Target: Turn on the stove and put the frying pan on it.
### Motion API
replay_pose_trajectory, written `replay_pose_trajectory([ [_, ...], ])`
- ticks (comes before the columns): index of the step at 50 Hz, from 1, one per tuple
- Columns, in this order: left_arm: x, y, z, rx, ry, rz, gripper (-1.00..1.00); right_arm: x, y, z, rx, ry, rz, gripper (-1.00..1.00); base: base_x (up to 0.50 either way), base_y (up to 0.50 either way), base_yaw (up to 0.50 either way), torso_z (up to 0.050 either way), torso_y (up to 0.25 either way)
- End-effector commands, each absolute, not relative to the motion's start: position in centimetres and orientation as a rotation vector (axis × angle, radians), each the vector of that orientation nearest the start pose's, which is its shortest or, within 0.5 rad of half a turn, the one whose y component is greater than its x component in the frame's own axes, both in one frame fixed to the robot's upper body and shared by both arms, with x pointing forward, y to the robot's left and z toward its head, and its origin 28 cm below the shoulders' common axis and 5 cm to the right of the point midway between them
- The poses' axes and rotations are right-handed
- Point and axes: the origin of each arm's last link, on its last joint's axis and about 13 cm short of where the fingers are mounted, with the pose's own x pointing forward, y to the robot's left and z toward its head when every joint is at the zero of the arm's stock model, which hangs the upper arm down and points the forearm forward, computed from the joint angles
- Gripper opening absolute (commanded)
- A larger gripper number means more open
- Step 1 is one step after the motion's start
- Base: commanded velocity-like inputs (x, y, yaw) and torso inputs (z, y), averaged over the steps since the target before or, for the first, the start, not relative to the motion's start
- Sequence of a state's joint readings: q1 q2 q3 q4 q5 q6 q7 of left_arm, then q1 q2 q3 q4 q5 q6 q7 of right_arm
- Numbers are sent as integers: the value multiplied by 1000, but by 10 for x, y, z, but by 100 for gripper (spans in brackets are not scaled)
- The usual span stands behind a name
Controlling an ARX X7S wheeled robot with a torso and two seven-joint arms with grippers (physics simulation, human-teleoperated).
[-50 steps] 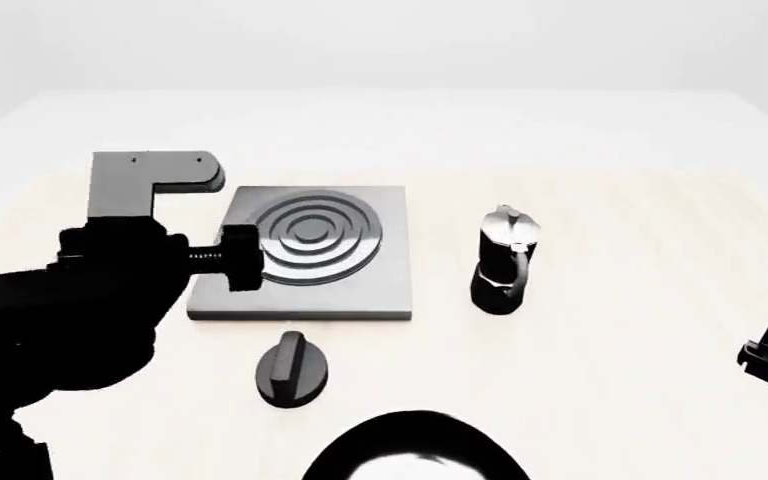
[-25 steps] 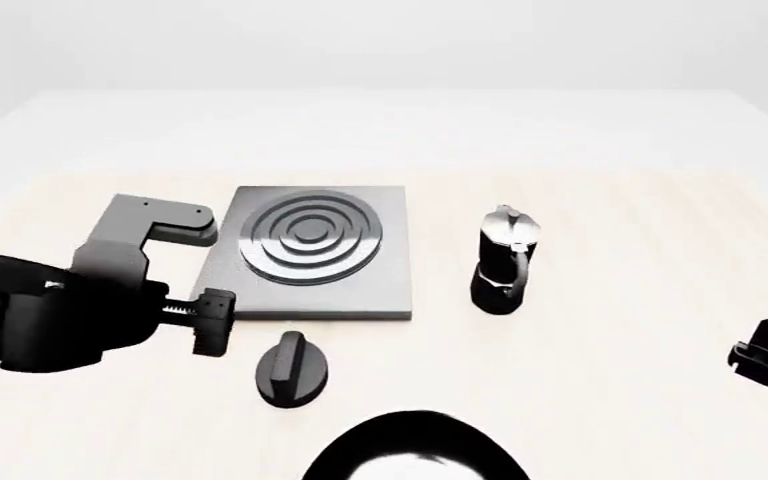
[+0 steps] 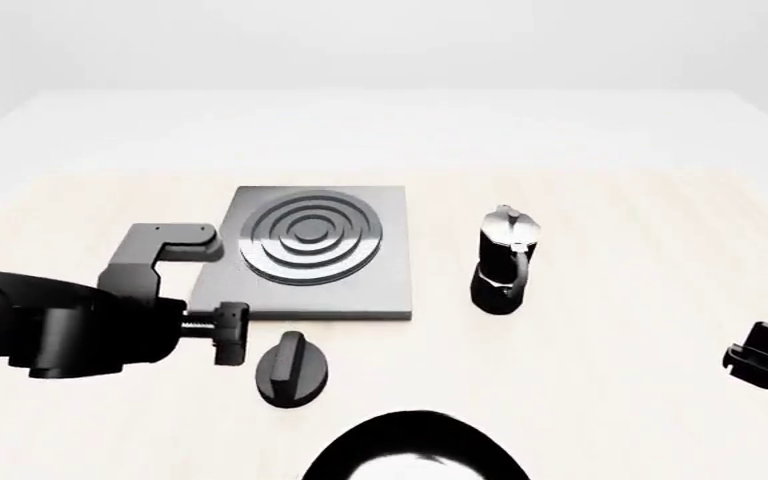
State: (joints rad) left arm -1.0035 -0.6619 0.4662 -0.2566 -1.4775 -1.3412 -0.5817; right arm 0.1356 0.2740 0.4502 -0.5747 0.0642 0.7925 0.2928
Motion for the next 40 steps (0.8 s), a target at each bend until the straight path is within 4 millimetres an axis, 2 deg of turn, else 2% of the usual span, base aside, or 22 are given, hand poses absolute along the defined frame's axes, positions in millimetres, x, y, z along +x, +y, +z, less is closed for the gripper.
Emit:
replay_pose_trajectory([
  [1, 302, 286, 176, -72, 908, -169, 100, 194, -226, 133, -145, -6, -730, 100, 0, 0, 0, 0, 0],
  [14, 309, 278, 161, -53, 942, -196, 100, 194, -225, 137, -142, -16, -728, 100, 0, 0, 0, 0, 0],
  [40, 309, 281, 146, -37, 1003, -162, 100, 193, -226, 133, -143, -10, -732, 100, 0, 0, 0, 0, 0],
])
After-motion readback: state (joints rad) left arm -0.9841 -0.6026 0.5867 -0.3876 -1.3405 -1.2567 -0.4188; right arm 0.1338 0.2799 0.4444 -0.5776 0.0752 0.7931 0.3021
